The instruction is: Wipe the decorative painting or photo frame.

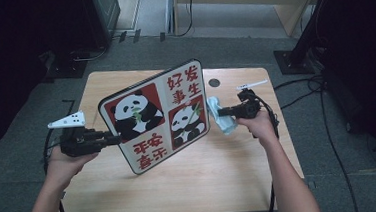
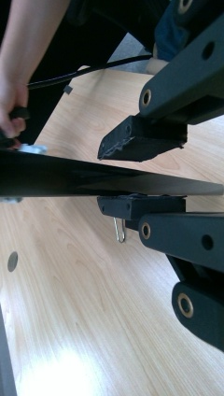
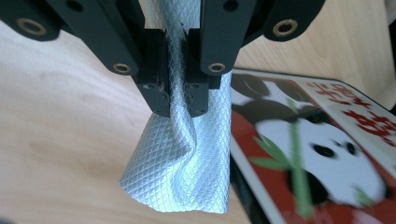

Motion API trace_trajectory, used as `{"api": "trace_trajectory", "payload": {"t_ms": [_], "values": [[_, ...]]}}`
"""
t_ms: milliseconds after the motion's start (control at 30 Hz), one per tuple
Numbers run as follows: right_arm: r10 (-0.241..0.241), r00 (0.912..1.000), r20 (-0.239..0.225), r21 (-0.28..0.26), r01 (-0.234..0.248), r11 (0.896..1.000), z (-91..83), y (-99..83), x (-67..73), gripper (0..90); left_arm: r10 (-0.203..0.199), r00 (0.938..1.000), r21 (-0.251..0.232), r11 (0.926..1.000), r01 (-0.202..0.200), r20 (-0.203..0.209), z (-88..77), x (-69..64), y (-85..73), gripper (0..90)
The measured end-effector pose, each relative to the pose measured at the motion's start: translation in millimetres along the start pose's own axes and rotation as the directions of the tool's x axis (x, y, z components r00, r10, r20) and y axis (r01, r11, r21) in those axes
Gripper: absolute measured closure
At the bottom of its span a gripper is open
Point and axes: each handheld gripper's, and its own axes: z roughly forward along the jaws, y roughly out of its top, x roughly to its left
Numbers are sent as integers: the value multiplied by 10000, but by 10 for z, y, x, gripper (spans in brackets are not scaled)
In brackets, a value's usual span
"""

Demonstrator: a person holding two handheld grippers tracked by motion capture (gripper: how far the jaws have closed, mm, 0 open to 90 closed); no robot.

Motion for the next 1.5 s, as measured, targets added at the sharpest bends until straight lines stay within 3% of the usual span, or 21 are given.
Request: {"api": "trace_trajectory", "payload": {"t_ms": [300,433,567,700,800,900,1000,1033,1267,1367,1500], "values": [[-945,9954,130,-183,948,9953,-312,413,476,828,93,9999,-127,9999,-93,51,-118,19,-10,698],[-1377,9903,161,-507,1383,9891,-496,624,714,828,123,9999,-209,9997,-122,75,-179,23,-12,696],[-1879,9821,143,-786,1884,9789,-644,830,974,828,139,9999,-251,9996,-139,-38,-242,40,-17,697],[-2435,9697,-200,-978,2405,9657,-704,1028,1308,828,148,9997,-278,9995,-153,-180,-290,57,-25,702],[-2824,9582,-455,-933,2774,9562,-660,1169,1587,828,74,9996,-327,9994,-83,-267,-321,79,-34,716],[-3270,9413,-834,-925,3194,9431,-572,1296,1871,828,-24,9997,-388,9992,14,-263,-350,103,-44,729],[-3665,9219,-1255,-936,3568,9295,-476,1402,2167,828,-109,9994,-488,9988,93,-339,-378,129,-55,742],[-3864,9116,-1405,-988,3755,9216,-429,1443,2279,828,-129,9993,-528,9985,110,-358,-384,134,-57,749],[-4435,8691,-2189,-878,4351,8961,-93,1582,2821,827,-75,9991,-589,9982,50,-415,-429,201,-82,770],[-4482,8585,-2492,-747,4444,8927,99,1600,3003,827,-111,9992,-608,9981,87,-393,-446,243,-106,773],[-4507,8510,-2696,-495,4552,8890,326,1574,3145,827,-233,9989,-634,9978,207,-417,-477,285,-135,777]]}}
